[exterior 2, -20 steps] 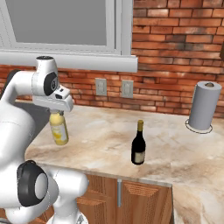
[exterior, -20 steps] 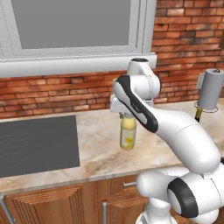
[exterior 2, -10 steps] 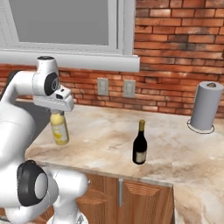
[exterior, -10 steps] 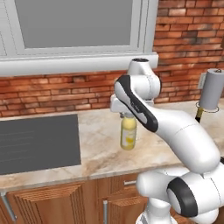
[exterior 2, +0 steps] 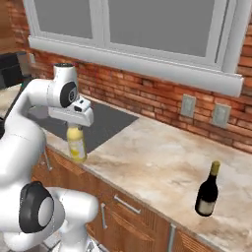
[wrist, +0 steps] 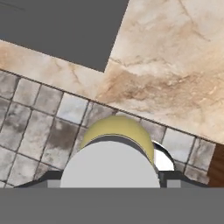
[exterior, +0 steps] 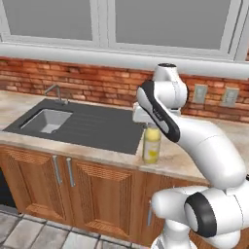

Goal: There is a wine glass and glass cup on the dining counter. Place the wine bottle next to the wine glass and the juice bottle next to the glass cup.

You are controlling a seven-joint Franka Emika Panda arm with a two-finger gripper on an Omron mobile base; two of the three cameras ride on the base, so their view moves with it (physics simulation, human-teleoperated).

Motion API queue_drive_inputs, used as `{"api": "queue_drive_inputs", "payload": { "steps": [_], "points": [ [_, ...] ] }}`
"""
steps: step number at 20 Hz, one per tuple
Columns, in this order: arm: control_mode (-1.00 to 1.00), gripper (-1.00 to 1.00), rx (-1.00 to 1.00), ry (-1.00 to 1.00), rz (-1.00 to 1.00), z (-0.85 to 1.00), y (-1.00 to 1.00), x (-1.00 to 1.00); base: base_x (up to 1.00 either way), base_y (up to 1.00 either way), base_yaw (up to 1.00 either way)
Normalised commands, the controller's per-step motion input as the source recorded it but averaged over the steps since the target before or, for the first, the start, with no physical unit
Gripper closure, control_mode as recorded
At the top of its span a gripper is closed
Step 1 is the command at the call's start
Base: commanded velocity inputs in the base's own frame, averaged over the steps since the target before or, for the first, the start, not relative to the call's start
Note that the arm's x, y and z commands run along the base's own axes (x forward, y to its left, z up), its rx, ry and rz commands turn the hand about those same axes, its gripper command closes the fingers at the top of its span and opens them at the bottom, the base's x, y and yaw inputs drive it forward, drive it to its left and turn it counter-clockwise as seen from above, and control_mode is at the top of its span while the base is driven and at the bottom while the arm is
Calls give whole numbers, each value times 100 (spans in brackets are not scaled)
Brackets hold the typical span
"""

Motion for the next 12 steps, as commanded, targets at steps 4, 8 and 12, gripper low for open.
{"api": "queue_drive_inputs", "payload": {
  "steps": [4,8,12],
  "points": [
    [100,100,0,0,0,0,0,0,-9,0,100],
    [100,100,0,0,0,0,0,0,-4,0,100],
    [100,100,0,0,0,0,0,0,-4,0,100]
  ]
}}
